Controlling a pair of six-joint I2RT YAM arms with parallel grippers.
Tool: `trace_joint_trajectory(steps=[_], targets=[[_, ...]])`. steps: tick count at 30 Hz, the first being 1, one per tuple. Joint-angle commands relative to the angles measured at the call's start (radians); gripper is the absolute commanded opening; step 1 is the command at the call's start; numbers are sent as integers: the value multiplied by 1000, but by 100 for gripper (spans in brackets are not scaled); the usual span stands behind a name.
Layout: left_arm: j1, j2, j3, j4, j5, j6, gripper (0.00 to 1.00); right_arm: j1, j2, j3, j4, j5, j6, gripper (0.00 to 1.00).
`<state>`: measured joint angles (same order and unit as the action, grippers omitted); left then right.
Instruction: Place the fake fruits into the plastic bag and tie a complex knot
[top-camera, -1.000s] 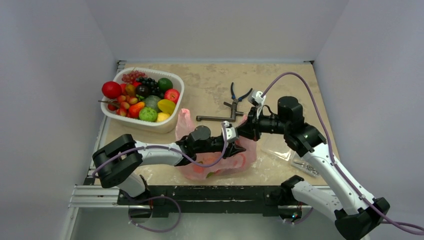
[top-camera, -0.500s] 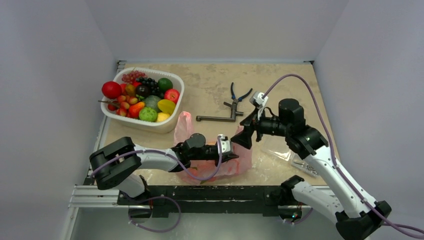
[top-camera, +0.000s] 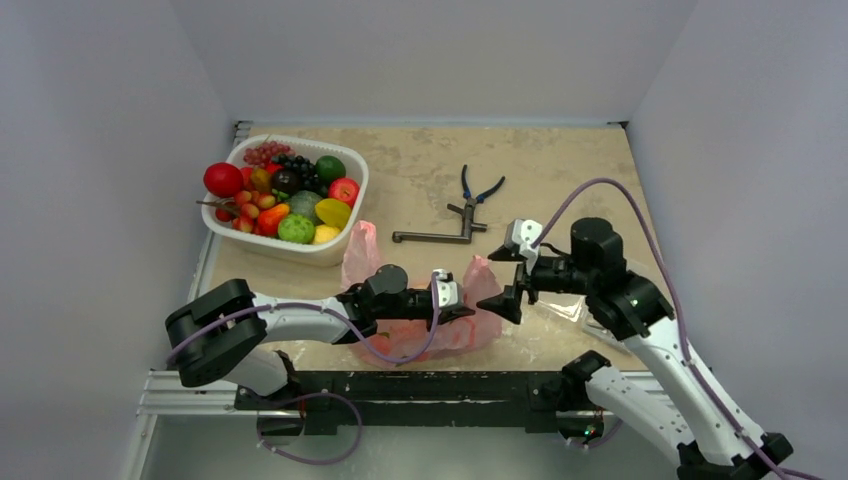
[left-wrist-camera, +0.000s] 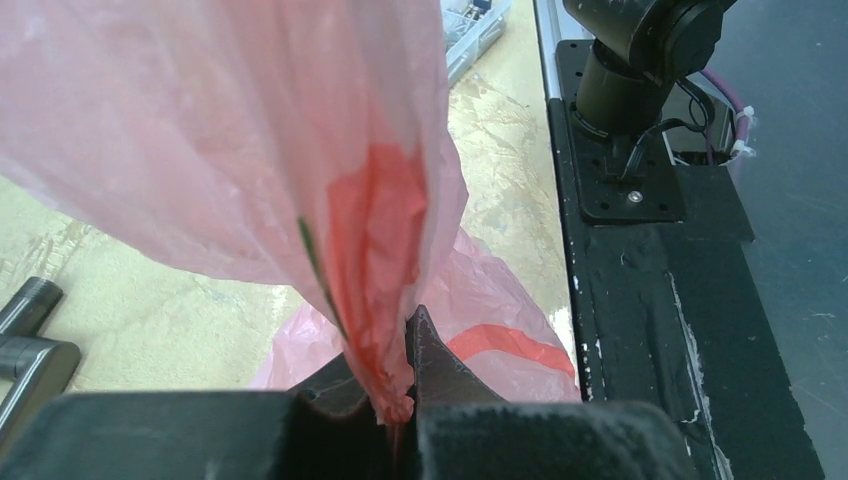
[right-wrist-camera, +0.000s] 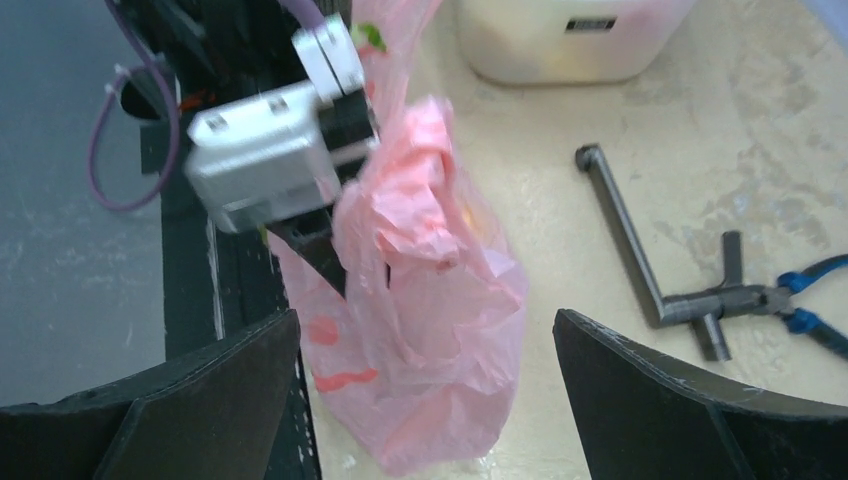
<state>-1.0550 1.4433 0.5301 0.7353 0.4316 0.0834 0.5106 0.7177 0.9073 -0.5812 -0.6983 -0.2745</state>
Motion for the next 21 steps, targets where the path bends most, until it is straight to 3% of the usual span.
trace_joint_trajectory(steps=[1, 5, 6, 9, 10, 12, 14, 15, 21], targets=[[2, -20, 16, 42, 8, 41, 0, 5, 89, -73, -9, -58, -180, 99], [3, -27, 15, 57, -4, 40, 0, 4, 136, -91, 91, -74, -177, 91], [3, -31, 15, 57, -9, 40, 0, 4, 141, -95, 104, -84, -174, 84], [3, -41, 17, 56, -19, 46, 1, 4, 134, -120, 158, -102, -144, 43], [3, -50, 22, 40, -22, 50, 13, 3, 132, -124, 172, -111, -129, 30], [2, -104, 38, -37, -24, 78, 56, 4, 126, -116, 151, -103, -129, 4], [3, -210, 70, -210, -21, 113, 85, 4, 111, -119, 135, -100, -138, 0], [2, -274, 97, -335, -24, 120, 91, 5, 105, -122, 127, -98, -147, 0], [8, -663, 249, -911, -111, 96, 100, 5, 106, -125, 96, -78, -172, 0]])
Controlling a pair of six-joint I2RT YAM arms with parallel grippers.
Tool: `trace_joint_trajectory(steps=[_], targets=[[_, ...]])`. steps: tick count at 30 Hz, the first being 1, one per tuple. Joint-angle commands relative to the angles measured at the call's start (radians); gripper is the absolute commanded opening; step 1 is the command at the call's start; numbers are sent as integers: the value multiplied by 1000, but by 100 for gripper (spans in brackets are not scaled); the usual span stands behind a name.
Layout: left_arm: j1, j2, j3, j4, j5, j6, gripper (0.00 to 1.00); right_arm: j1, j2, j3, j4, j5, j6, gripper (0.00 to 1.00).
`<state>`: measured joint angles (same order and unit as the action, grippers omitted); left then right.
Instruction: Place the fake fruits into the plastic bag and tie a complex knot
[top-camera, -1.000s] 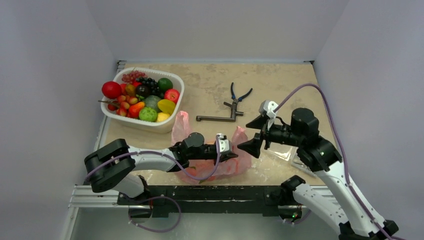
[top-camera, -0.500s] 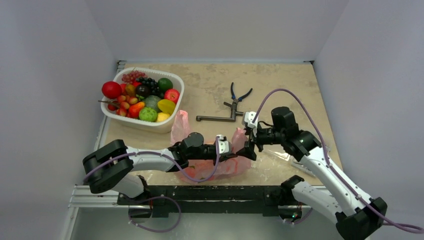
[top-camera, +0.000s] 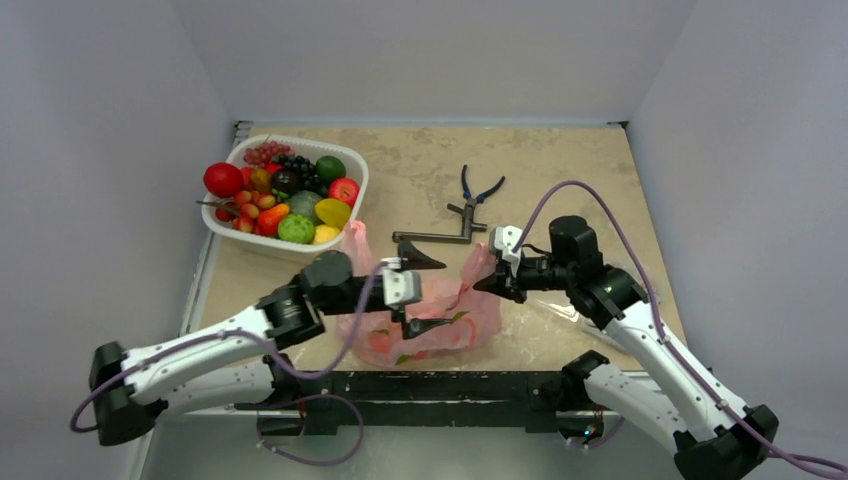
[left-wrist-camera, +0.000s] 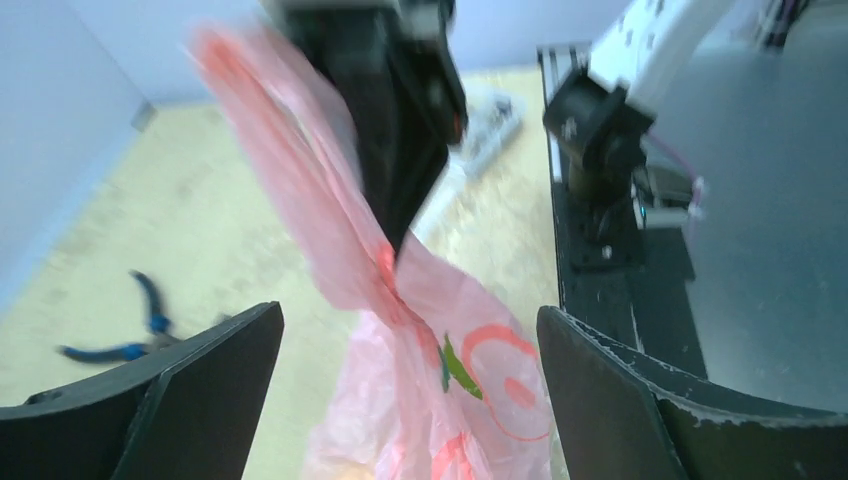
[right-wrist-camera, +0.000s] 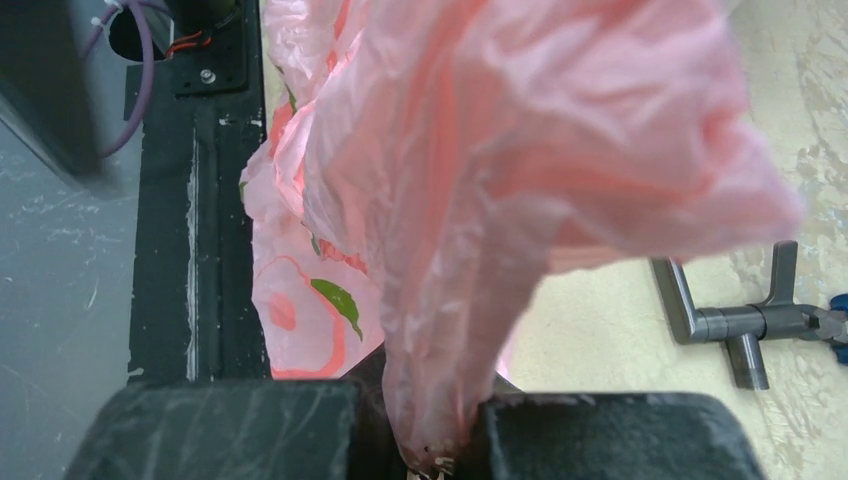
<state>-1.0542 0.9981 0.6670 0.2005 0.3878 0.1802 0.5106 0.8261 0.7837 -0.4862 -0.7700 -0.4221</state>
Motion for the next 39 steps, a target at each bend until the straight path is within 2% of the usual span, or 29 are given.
trace_joint_trajectory(steps=[1, 3, 4, 7, 12, 15, 18, 21, 25, 29, 32, 33, 38, 39], targets=[[13, -273, 146, -446, -149, -46, 100, 4, 2, 0, 0, -1, -23, 0], [76, -347, 209, -611, -306, -155, 100, 5, 11, 9, -8, 7, -20, 0], [155, -371, 239, -701, -315, -224, 100, 5, 15, 16, -10, 11, -19, 0], [372, -421, 303, -904, -254, -290, 100, 5, 19, 29, -18, 13, -7, 0], [492, -461, 263, -1056, -206, -346, 100, 5, 30, 47, -54, 18, -28, 0], [583, -439, 225, -1032, -130, -386, 100, 4, 33, 45, -51, 16, -20, 0], [589, -398, 202, -976, -27, -425, 100, 4, 54, 59, -50, 17, -9, 0], [589, -383, 135, -847, 41, -461, 100, 6, 75, 79, -59, 22, -16, 0], [564, -349, 66, -703, 62, -489, 100, 5, 74, 84, -53, 32, -11, 0], [531, -277, 63, -614, -32, -507, 100, 4, 81, 93, -57, 37, -5, 0], [518, -243, 66, -545, -45, -492, 87, 6, 95, 96, -46, 37, 19, 0], [517, -238, 63, -518, -18, -480, 79, 6, 105, 99, -39, 36, 31, 0], [497, -222, 66, -497, 42, -402, 21, 6, 165, 123, 2, 30, 89, 0], [492, -220, 69, -502, 54, -380, 13, 6, 179, 131, 8, 27, 104, 0]])
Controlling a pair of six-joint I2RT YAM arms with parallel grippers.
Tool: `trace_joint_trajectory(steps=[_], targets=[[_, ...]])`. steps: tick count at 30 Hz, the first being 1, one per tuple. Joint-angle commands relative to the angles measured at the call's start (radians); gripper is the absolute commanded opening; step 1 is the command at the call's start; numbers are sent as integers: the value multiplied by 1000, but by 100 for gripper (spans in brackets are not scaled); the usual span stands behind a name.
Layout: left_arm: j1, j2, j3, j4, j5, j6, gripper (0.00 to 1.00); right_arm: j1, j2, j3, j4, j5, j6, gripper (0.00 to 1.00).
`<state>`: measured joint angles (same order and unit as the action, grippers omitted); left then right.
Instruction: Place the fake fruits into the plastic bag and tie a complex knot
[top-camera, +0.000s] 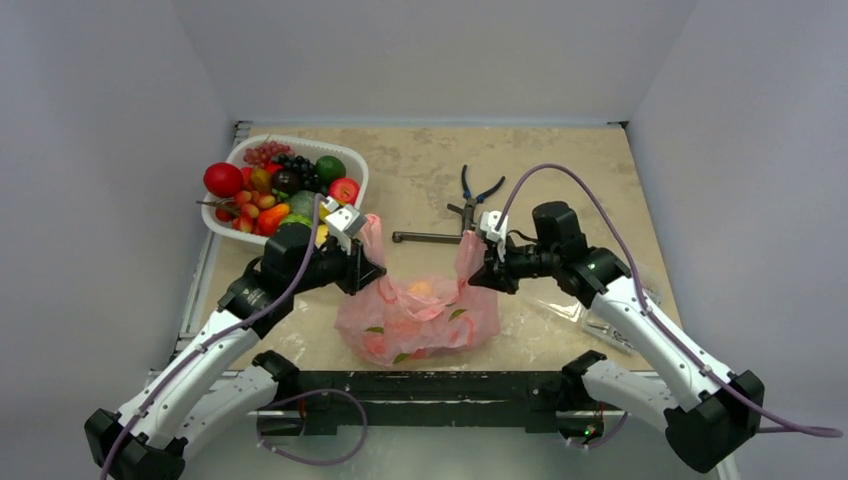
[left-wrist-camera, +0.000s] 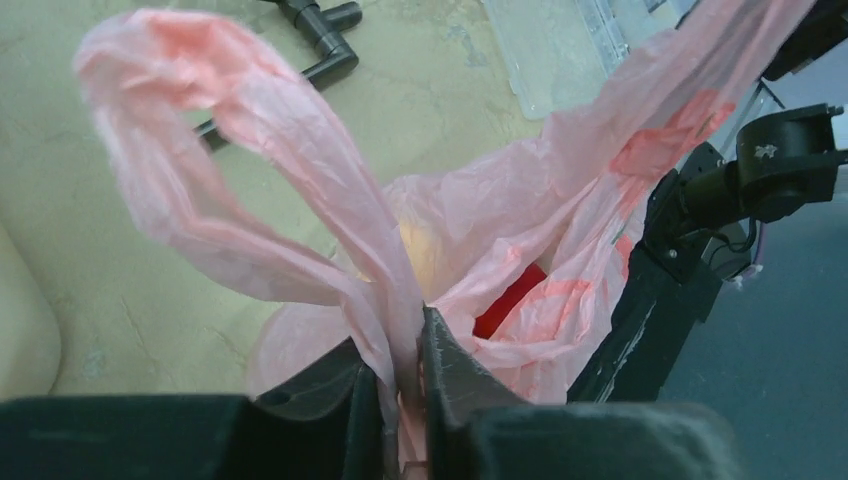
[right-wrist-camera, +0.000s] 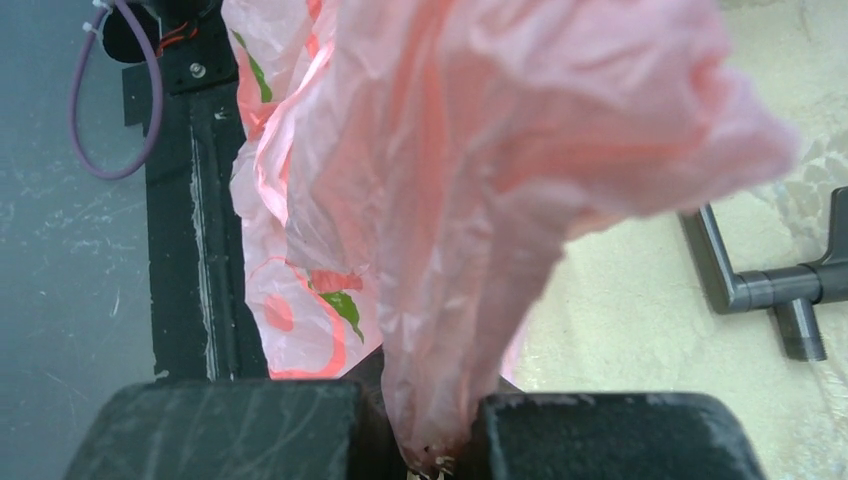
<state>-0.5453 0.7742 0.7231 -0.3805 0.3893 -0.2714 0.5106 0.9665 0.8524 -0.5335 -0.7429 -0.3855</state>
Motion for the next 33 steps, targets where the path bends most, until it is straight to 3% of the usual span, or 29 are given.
trace_joint_trajectory(steps=[1, 5, 10, 13, 14, 18, 21, 26, 31, 33], targets=[[-24, 0, 11, 80, 62, 89, 3, 8, 58, 71, 66, -3, 88, 0], [-37, -54, -30, 164, 261, 198, 0, 12, 141, 127, 97, -33, 194, 0], [-92, -71, -27, 77, 439, 591, 0, 61, 223, 172, 106, -46, 225, 0], [-128, -40, -6, -14, 466, 790, 0, 108, 241, 191, 94, -27, 195, 0], [-131, -32, -4, -23, 463, 812, 0, 114, 243, 206, 76, -22, 182, 3], [-131, -48, -35, 22, 420, 767, 0, 99, 186, 211, 31, 21, 196, 57], [-130, -76, -72, 65, 375, 697, 0, 73, 38, 99, 58, 38, 239, 78], [-122, -111, -101, 79, 339, 656, 0, 59, -163, -75, 207, 98, 338, 85], [-122, -116, -93, 46, 377, 704, 0, 60, -109, -100, 353, 95, 451, 97], [-124, -95, -69, 16, 411, 756, 0, 60, -67, -121, 416, 83, 467, 93]])
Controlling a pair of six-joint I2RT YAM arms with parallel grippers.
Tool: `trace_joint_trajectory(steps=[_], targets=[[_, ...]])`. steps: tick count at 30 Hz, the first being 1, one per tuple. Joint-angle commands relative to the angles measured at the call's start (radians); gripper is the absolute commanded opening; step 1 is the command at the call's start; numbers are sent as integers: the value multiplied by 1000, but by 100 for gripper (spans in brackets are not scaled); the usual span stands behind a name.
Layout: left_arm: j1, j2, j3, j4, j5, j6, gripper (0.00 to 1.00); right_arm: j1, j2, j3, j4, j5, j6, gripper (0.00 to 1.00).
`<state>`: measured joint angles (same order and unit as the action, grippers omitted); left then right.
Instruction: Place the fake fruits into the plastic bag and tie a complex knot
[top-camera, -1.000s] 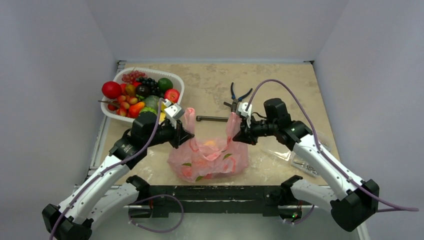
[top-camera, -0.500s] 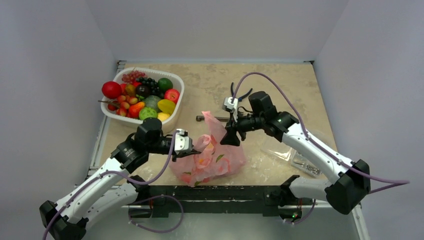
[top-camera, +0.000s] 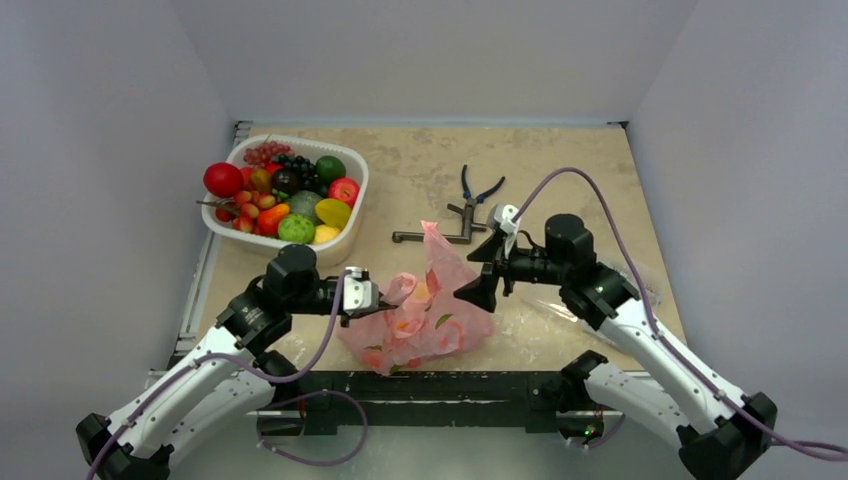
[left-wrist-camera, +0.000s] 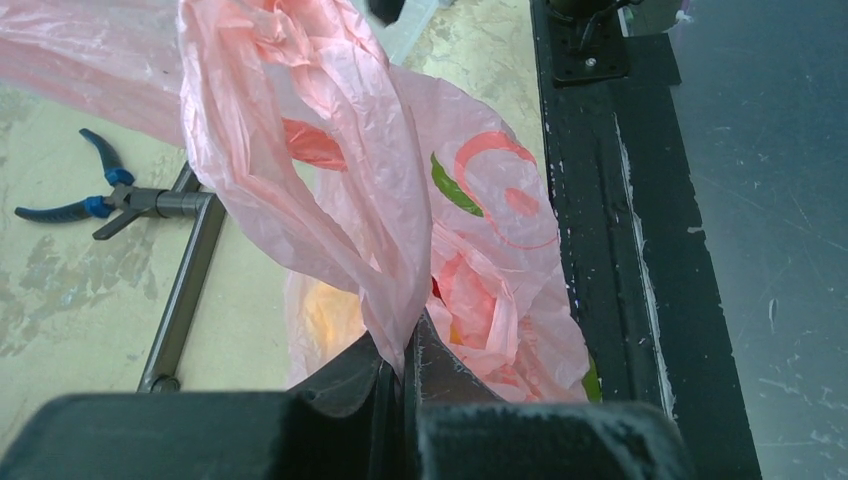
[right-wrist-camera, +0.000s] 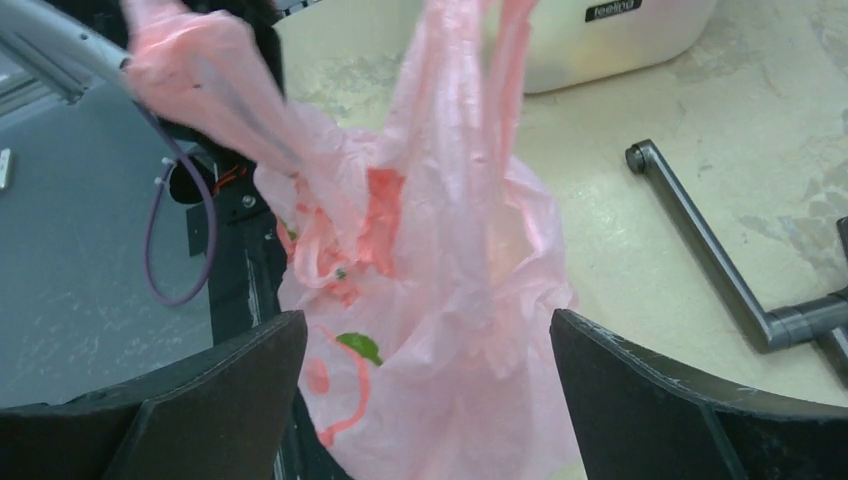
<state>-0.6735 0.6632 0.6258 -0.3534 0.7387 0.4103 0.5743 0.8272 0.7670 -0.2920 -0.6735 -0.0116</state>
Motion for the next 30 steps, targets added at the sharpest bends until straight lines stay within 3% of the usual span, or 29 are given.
trace_joint_trajectory(steps=[1, 2, 4, 7, 10, 18, 23, 25, 30], targets=[[5, 34, 45, -37, 85, 109, 0, -5, 92, -42, 198, -4, 80, 89], [4, 51, 66, -58, 102, 138, 0, -5, 114, -46, 216, -16, 71, 82], [2, 85, 113, -103, 135, 199, 0, -4, 156, -37, 237, -45, 64, 55], [-7, 139, 182, -134, 153, 247, 0, -4, 189, -16, 247, -87, 54, 23], [-44, 212, 268, -210, 160, 306, 0, -2, 197, 2, 266, -114, 49, 0], [-136, 370, 382, -308, 76, 360, 0, 15, 276, 96, 175, -132, 16, 0], [-149, 478, 431, -343, -17, 312, 0, 27, 277, 132, 134, -168, -19, 2], [-149, 499, 434, -339, -42, 297, 0, 37, 263, 128, 118, -179, -38, 11], [-144, 510, 417, -309, -52, 258, 0, 43, 212, 95, 34, -202, -129, 57]])
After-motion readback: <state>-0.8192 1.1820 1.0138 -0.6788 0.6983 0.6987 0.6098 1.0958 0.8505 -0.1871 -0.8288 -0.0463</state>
